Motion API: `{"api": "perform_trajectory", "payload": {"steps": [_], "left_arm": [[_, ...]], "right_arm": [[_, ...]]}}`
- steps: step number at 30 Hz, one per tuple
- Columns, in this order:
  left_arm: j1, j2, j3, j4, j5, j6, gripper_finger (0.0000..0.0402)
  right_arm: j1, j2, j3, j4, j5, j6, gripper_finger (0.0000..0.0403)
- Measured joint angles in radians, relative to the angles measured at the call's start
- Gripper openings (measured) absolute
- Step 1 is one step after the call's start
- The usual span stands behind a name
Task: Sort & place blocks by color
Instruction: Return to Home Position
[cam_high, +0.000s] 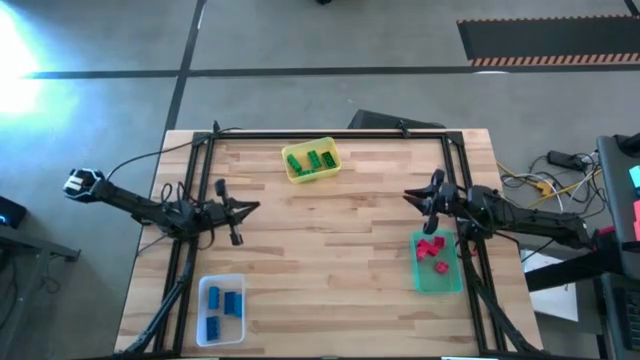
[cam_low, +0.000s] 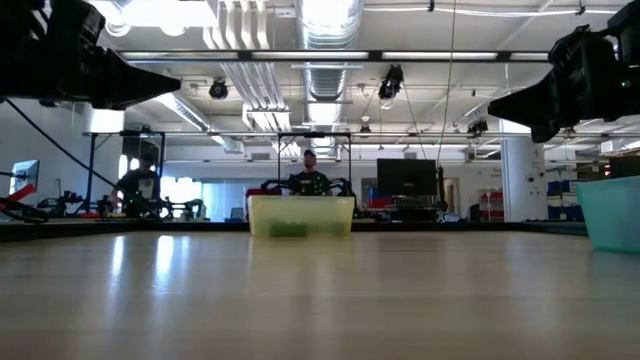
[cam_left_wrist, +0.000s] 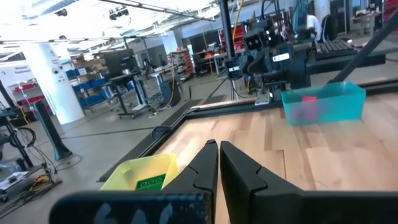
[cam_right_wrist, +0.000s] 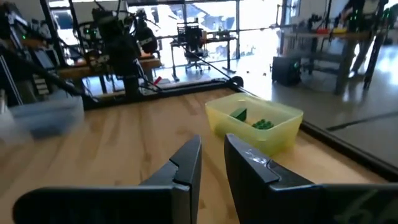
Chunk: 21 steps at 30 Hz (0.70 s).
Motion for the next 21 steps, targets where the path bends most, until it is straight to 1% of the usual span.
{"api": "perform_trajectory", "payload": {"steps": [4, 11, 21], "left_arm": [[0.0, 0.023, 0.0, 0.0, 0.0, 0.0, 0.0], [0.0, 0.072, 0.0, -0.001, 0.0, 0.0, 0.0], [0.0, 0.161, 0.0, 0.0, 0.0, 0.0, 0.0]], "right_arm": [[0.0, 0.0, 0.0, 0.0, 0.001, 0.068, 0.0061], [0.0, 0.0, 0.0, 0.0, 0.002, 0.04, 0.007], [0.0, 0.0, 0.0, 0.0, 0.002, 0.046, 0.0076]]}}
